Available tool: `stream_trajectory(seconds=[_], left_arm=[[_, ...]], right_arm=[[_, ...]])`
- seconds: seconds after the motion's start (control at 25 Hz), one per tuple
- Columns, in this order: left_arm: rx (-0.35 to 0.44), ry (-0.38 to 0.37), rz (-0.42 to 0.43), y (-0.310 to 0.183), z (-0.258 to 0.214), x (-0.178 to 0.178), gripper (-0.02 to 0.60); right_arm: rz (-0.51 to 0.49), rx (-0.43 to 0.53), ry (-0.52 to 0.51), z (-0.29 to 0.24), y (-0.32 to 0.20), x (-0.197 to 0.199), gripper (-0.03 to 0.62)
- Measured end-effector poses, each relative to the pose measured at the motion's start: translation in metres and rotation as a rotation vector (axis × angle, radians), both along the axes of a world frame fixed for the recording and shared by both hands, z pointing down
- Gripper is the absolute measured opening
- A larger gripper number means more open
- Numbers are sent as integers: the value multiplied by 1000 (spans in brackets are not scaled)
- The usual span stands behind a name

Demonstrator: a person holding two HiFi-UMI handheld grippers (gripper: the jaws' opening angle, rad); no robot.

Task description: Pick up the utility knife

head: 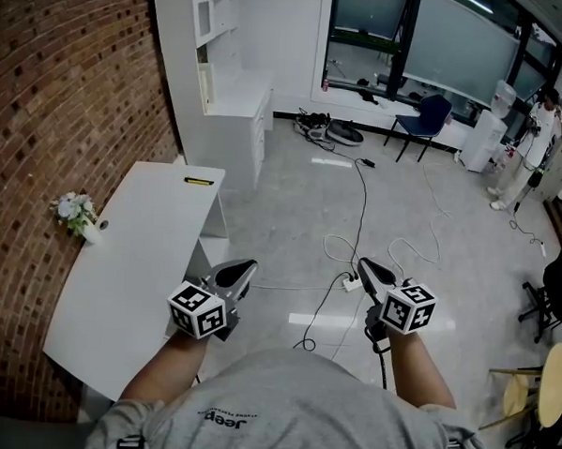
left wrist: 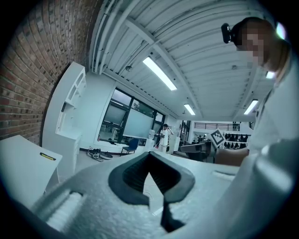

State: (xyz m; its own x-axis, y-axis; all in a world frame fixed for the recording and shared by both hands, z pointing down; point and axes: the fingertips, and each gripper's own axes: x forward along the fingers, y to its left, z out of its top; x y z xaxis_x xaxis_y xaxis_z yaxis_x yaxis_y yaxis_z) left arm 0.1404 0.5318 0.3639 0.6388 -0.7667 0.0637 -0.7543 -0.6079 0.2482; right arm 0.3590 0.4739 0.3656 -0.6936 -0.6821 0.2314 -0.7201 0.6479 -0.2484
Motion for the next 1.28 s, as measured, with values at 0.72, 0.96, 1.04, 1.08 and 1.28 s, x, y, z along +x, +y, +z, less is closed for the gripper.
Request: stream_trajectory(seconds=[0.72, 0.96, 1.04, 1.08, 1.28], left_arm=[[-7, -8, -57, -12, 9, 56, 0], [-21, 15, -30, -58, 22, 20, 0], [-19, 23, -13, -82, 27, -1, 0], [-15, 27, -5, -96, 28, -13, 0], [-2, 38, 40, -175, 28, -82, 0]], right_arm=[[-91, 1, 6, 12, -24, 41, 9], [-85, -12, 25, 21, -65, 2, 9], [-71, -9, 29, 23, -87, -17, 9], [-62, -5, 29, 23, -99, -28, 9], [-26, 24, 14, 13, -168, -100, 9]])
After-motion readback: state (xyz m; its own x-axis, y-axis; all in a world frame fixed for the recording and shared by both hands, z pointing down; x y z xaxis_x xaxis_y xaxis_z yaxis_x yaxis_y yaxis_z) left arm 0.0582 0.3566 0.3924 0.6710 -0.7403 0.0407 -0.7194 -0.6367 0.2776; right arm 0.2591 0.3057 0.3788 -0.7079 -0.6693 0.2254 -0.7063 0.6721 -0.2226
